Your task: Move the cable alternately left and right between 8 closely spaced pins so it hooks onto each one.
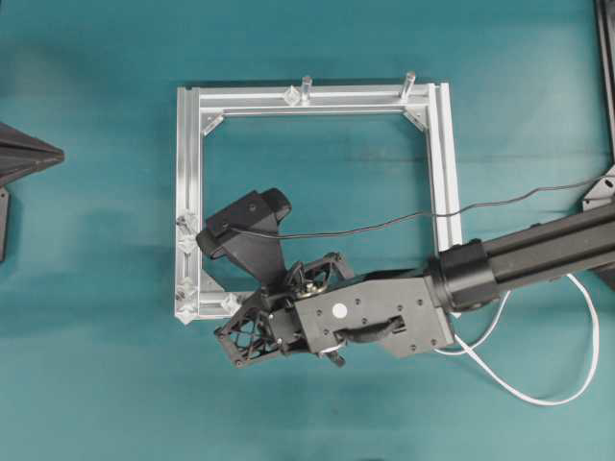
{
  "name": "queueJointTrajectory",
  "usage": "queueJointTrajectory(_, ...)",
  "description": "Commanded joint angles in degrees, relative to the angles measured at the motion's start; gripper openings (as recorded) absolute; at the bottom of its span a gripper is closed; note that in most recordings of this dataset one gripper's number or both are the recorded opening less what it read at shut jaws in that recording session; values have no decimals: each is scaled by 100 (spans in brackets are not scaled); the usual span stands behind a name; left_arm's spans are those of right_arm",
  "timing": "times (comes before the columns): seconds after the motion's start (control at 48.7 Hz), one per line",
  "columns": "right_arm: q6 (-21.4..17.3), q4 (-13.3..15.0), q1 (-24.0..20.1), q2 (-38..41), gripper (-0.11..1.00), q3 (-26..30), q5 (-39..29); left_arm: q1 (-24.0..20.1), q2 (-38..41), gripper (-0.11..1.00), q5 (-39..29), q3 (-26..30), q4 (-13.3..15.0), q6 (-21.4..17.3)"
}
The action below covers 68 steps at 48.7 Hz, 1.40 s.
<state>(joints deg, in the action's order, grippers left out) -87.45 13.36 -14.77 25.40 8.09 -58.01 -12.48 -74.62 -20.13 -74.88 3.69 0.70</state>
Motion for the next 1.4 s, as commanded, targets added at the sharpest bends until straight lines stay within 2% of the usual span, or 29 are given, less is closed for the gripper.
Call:
queueJointTrajectory(0.0, 9, 26, -9, -141, 13, 62, 9, -26, 35, 0, 35, 53, 9, 26)
queueJointTrajectory(0.925, 9, 26, -9, -141, 13, 62, -18, -18, 44, 0, 26, 53, 9, 26)
queueJointTrajectory(1.13, 26, 35, 114, -149, 13, 62, -18, -26, 44, 0, 35, 53, 9, 26)
queueJointTrajectory(1.377, 466, 35, 439, -149, 13, 62, -9, -18, 35, 0, 35, 53, 0, 26)
